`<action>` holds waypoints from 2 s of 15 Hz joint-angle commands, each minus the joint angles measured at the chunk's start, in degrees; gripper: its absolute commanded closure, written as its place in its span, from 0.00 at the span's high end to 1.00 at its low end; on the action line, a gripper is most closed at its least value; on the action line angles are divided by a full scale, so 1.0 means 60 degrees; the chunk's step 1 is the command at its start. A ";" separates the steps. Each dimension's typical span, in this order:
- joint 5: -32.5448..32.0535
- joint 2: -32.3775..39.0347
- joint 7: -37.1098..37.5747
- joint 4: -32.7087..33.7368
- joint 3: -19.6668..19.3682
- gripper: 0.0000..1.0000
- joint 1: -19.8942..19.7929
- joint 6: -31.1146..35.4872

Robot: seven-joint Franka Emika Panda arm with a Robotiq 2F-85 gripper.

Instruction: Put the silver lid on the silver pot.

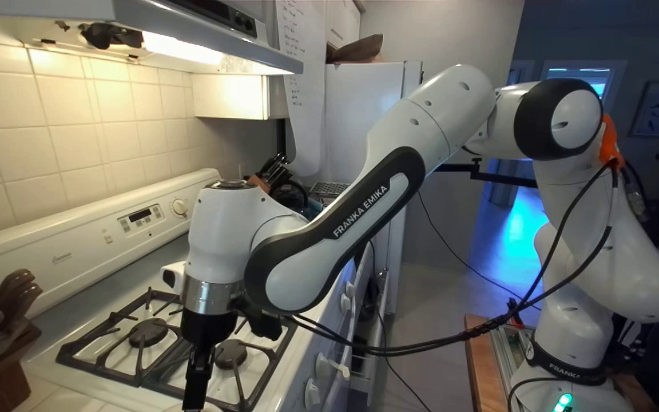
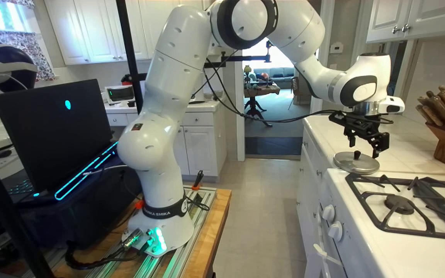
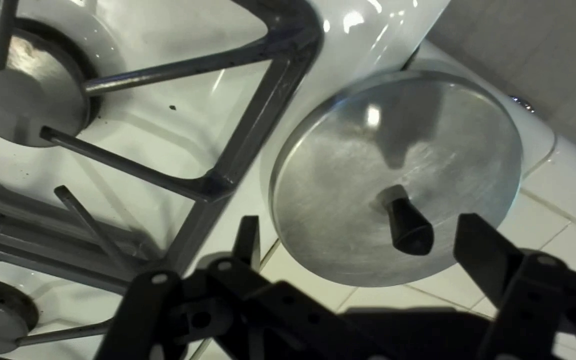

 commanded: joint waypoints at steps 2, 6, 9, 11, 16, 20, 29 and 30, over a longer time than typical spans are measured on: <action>-0.0376 0.0734 0.0313 0.1022 -0.0162 1.00 0.0387 -0.0415; -0.0600 0.1135 0.0425 0.1448 -0.0345 1.00 0.0585 -0.0357; -0.0595 0.1380 0.0459 0.1716 -0.0374 1.00 0.0646 -0.0392; -0.0557 0.1501 0.0440 0.1873 -0.0358 1.00 0.0672 -0.0424; -0.0522 0.1786 0.0410 0.2206 -0.0315 0.97 0.0795 -0.0538; -0.0480 0.1943 0.0548 0.2421 -0.0327 0.64 0.0902 -0.0826; -0.0513 0.2106 0.0772 0.2735 -0.0384 0.02 0.1009 -0.1166; -0.0515 0.2127 0.0794 0.2761 -0.0390 0.03 0.1007 -0.1190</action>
